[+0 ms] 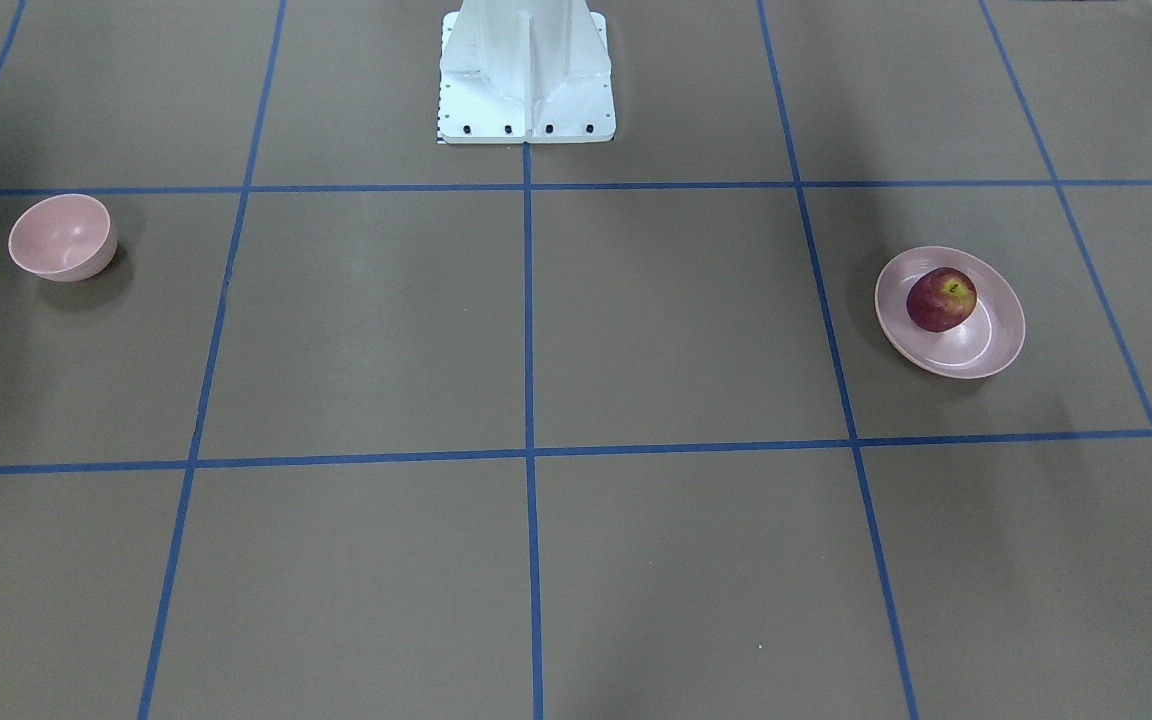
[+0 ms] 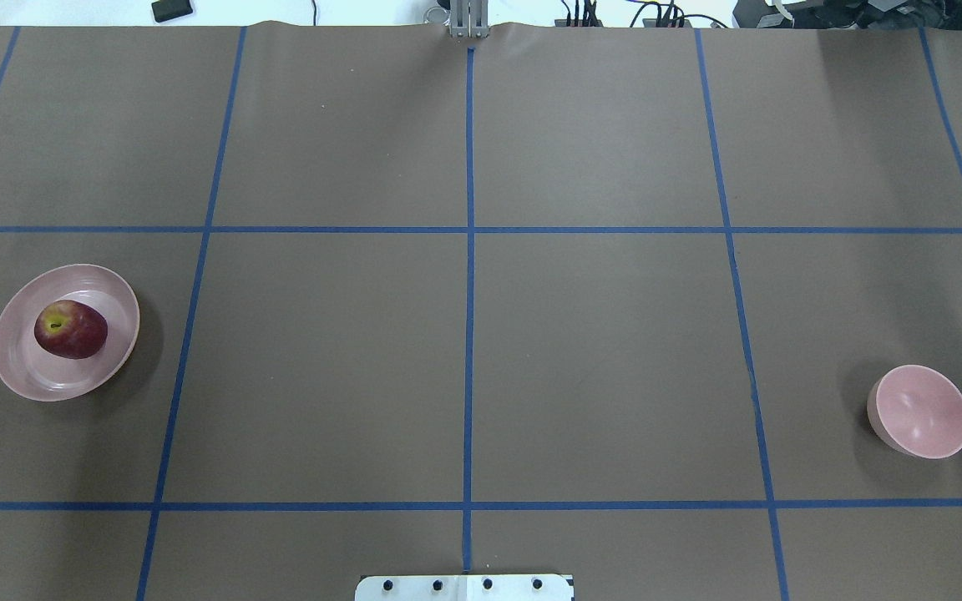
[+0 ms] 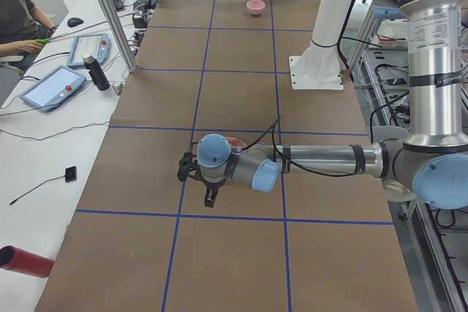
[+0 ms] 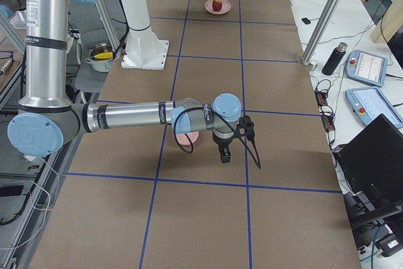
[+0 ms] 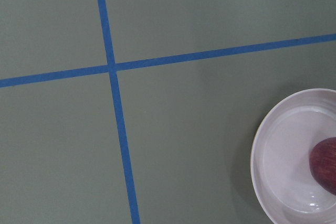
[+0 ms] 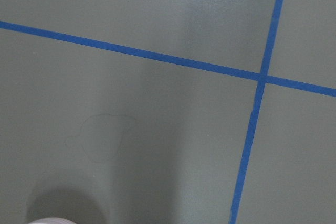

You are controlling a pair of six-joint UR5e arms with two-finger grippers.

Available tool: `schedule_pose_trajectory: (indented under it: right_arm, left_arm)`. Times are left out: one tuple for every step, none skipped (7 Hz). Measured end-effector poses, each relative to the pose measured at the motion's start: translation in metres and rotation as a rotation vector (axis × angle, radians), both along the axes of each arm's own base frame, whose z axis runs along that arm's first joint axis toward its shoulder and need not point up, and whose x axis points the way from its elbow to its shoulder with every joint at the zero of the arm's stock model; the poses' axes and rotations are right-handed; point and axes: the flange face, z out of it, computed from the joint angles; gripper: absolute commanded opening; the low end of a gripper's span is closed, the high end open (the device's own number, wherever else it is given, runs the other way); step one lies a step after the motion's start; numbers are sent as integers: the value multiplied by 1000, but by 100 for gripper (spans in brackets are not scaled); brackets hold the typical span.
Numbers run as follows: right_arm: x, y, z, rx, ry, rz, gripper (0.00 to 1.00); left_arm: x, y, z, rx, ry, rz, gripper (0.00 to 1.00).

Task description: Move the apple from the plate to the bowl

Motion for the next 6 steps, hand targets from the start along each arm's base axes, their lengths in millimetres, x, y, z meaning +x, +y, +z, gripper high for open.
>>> schedule_pose_trajectory:
  right_arm:
    - [-7, 11, 7, 29, -5, -13, 100]
    - [-17, 25, 16, 41, -10, -19, 99]
    - [-30, 38, 22, 34, -20, -12, 99]
    - [-50, 48, 23, 3, -33, 6, 99]
    - [-80, 54, 20, -36, -30, 28, 99]
    - [-111, 60, 17, -58, -19, 48, 95]
  left_arm:
    - [0, 0, 0, -1, 0, 0, 98]
    - [0, 1, 1, -3, 0, 0, 98]
    - [0, 1, 2, -5, 0, 0, 98]
    - [0, 1, 4, -7, 0, 0, 98]
    - [0, 1, 5, -7, 0, 0, 98]
    - [0, 0, 4, 0, 0, 1, 98]
